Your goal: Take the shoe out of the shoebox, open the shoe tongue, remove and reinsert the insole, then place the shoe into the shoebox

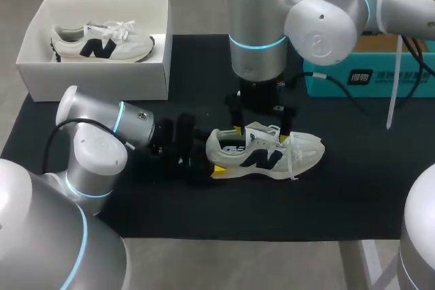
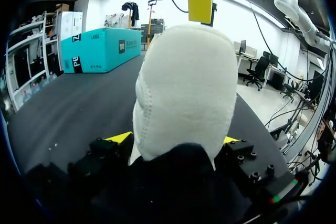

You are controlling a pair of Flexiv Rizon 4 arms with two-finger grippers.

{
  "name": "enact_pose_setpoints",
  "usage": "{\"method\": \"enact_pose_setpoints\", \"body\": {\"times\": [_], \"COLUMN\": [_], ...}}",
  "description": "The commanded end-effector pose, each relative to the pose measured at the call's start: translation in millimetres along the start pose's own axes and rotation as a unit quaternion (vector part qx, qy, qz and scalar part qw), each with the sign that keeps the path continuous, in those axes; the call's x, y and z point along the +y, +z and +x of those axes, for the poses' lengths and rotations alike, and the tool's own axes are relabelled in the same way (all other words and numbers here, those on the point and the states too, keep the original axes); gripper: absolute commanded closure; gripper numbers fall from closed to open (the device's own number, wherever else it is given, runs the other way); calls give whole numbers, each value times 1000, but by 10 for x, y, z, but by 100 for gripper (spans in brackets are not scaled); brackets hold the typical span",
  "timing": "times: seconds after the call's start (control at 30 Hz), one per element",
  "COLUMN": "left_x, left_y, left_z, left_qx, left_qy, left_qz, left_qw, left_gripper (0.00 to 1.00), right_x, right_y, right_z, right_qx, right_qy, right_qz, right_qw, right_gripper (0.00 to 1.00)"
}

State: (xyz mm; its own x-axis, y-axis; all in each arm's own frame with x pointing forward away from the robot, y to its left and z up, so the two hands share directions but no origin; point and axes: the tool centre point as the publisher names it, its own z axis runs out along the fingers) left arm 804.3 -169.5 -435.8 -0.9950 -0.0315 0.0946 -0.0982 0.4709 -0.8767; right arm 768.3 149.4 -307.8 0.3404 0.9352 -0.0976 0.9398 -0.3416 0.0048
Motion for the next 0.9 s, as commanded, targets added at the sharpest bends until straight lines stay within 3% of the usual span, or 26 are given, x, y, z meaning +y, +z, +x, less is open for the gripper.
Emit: {"method": "enact_pose_setpoints", "body": {"times": [0.03, 0.47, 0.5, 0.57, 0.67, 0.73, 0.9], "left_x": [9, 9, 9, 9, 9, 9, 9], "left_y": [1, 1, 1, 1, 1, 1, 1], "left_z": [-7, -7, -7, -7, -7, -7, -7], "left_qx": [-1, -1, -1, -1, -1, -1, -1], "left_qy": [-1, -1, -1, -1, -1, -1, -1], "left_qz": [-1, -1, -1, -1, -1, -1, -1], "left_qw": [1000, 1000, 1000, 1000, 1000, 1000, 1000], "left_gripper": [100, 100, 100, 100, 100, 100, 100], "right_x": [-110, 25, 33, 49, 76, 94, 129], "right_y": [142, 267, 292, 336, 378, 394, 400], "right_z": [147, 224, 223, 219, 208, 202, 193], "right_qx": [-49, -71, -77, -79, -86, -88, -94], "right_qy": [108, 73, 70, 68, 67, 67, 68], "right_qz": [-46, -53, -51, -46, -41, -39, -35], "right_qw": [992, 993, 993, 993, 993, 993, 993], "right_gripper": [0, 0, 6, 37, 40, 53, 56]}}
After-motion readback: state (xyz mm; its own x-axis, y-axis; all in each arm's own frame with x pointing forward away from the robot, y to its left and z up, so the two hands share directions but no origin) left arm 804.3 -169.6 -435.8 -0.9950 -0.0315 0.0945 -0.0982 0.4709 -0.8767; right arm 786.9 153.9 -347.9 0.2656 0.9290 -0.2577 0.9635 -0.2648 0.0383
